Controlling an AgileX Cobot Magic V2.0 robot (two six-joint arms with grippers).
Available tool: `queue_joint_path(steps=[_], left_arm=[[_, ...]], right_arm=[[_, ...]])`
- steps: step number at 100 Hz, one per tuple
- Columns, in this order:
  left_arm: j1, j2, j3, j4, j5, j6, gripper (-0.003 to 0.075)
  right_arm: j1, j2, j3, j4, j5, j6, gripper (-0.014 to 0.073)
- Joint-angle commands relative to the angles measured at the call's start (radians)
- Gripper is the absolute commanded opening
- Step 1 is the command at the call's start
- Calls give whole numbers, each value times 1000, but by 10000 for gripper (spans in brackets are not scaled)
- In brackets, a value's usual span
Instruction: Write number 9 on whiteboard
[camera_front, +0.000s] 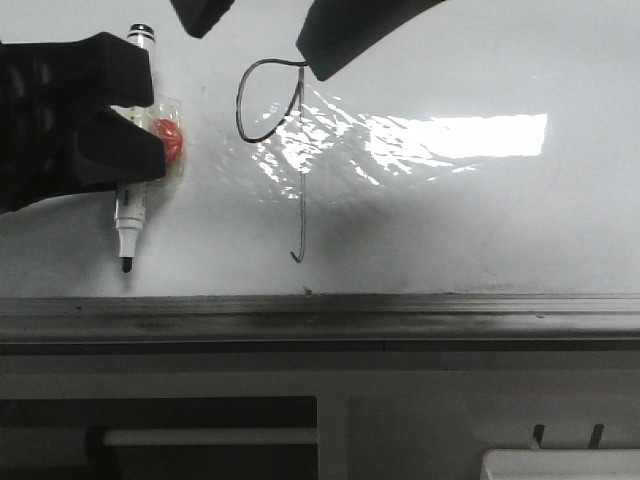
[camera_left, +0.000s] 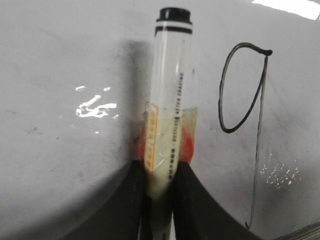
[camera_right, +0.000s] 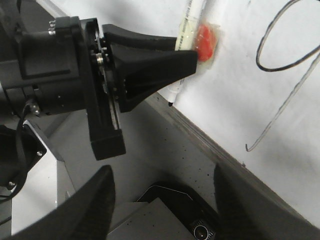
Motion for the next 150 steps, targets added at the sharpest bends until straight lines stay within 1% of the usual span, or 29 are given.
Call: queue_joint_path(steps=[1,16,23,27,28,32,34,35,40,43,47,52,66,73,80,88,92,94,98,99,100,102,104,105,110,113,123,141,150], left_arm=[[0,0,-25,-15,-51,-2,-20],[0,0,-25,-13,-51,-2,-19],[0,0,-25,-10,-51,-2,10],[0,0,-25,-10,-51,-2,68],[0,0,-25,-10,-51,-2,68],[0,0,-25,-10,-51,-2,136],[0,0,-25,-10,-51,-2,188],[0,0,-25,-10,-51,-2,188],[0,0,-25,-10,-51,-4,289],[0,0,-25,-10,-51,-4,331],[0,0,-25,-10,-51,-4,377],[0,-2,-25,-10,-51,-4,398],[0,-50,-25,-10,-43,-4,398],[0,-93,-25,-6,-40,-2,398],[0,-140,-25,-6,-35,17,398],[0,-213,-25,-6,-23,51,394],[0,-252,-25,-4,-11,74,377],[0,-266,-25,-4,-5,90,359],[0,-312,-25,-4,7,132,314],[0,-324,-25,-4,14,147,276],[0,-324,-25,-4,14,154,276],[0,-345,-23,-4,23,173,232],[0,-366,-20,-4,33,191,167],[0,-380,-18,-4,33,196,167],[0,-430,-6,-4,45,225,27],[0,-459,6,-4,50,237,-19],[0,-560,54,2,50,241,-20],[0,-721,167,94,53,244,-20],[0,-808,233,110,54,243,-20]], right_arm=[[0,-30,-36,23,-42,-7,378],[0,-30,-36,26,-42,-7,378],[0,-30,-36,26,-42,-7,378],[0,-30,-36,26,-42,-7,378],[0,-30,-36,26,-42,-7,378],[0,-30,-36,26,-42,-7,378],[0,-30,-36,26,-42,-7,378],[0,-30,-36,26,-42,-7,378],[0,-30,-36,26,-42,-7,378],[0,-30,-36,26,-42,-7,378],[0,-30,-36,26,-42,-7,378],[0,-30,-36,26,-42,-7,378],[0,-30,-36,8,-42,-7,370],[0,-38,-36,-7,-42,-7,310],[0,-56,-32,-28,-62,-7,192],[0,-84,-30,-70,-80,-7,20],[0,-102,-24,-88,-95,-7,-61],[0,-114,-20,-95,-106,-7,-78],[0,-135,-5,-106,-129,-7,-70],[0,-145,2,-108,-139,-7,-69],[0,-150,6,-111,-145,-7,-69],[0,-165,19,-114,-164,-7,-69],[0,-180,33,-114,-184,-7,-69],[0,-185,38,-116,-191,-7,-69],[0,-225,78,-118,-246,-7,-69],[0,-255,112,-126,-293,-7,-69],[0,-347,226,-155,-443,-7,-69],[0,-530,470,-208,-723,-7,-69],[0,-625,578,-208,-796,-7,-69]])
